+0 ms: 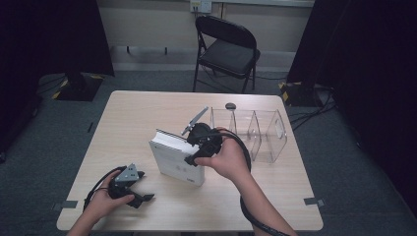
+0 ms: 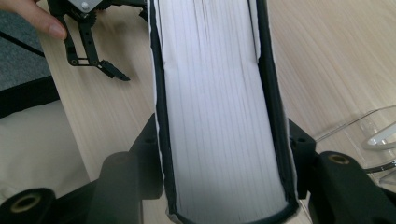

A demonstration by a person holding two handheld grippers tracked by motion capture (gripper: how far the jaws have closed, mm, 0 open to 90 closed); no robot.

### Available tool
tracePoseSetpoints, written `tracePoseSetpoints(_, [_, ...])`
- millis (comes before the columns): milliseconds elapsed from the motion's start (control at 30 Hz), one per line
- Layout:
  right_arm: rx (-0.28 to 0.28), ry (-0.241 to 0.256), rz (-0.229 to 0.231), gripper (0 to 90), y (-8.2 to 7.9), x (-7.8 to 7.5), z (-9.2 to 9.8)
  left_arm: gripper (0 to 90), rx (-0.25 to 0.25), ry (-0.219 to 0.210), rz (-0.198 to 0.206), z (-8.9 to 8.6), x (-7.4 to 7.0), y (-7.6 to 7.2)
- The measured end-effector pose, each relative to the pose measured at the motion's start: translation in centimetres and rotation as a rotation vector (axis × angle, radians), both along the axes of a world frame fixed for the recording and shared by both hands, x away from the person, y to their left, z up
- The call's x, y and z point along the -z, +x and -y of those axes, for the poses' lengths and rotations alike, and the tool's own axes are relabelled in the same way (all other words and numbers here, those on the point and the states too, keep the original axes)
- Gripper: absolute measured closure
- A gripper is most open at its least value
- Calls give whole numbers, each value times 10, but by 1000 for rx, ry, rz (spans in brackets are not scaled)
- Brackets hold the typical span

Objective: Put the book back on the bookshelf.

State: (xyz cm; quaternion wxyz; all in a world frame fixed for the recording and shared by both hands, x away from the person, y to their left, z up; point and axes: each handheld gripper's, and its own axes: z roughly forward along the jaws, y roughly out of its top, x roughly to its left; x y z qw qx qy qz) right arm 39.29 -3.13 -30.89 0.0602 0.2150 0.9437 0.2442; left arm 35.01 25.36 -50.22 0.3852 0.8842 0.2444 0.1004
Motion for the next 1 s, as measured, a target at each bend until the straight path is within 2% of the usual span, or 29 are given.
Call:
tracePoseSetpoints(167, [18, 3, -22, 432, 2, 1, -5, 80, 0, -2, -1, 0, 0, 0])
tracePoseSetpoints(367, [1, -85, -5, 428, 5, 8, -17, 80, 1, -1, -1, 0, 0, 0])
tracePoseSetpoints(433, [0, -101, -9, 424, 6, 11, -20, 80, 1, -1, -1, 0, 0, 0])
tracePoseSetpoints(533, [-2, -94, -28, 423, 9, 15, -23, 80, 2, 3, -3, 0, 0, 0])
tracePoseSetpoints(767, [-9, -116, -24, 418, 12, 18, -29, 79, 1, -3, -2, 0, 0, 0])
tracePoseSetpoints(867, [-3, -111, -18, 407, 13, 19, -28, 79, 1, 0, -1, 0, 0, 0])
tracePoseSetpoints(1000, [-4, -135, -15, 392, 13, 23, -30, 76, 1, -2, -1, 0, 0, 0])
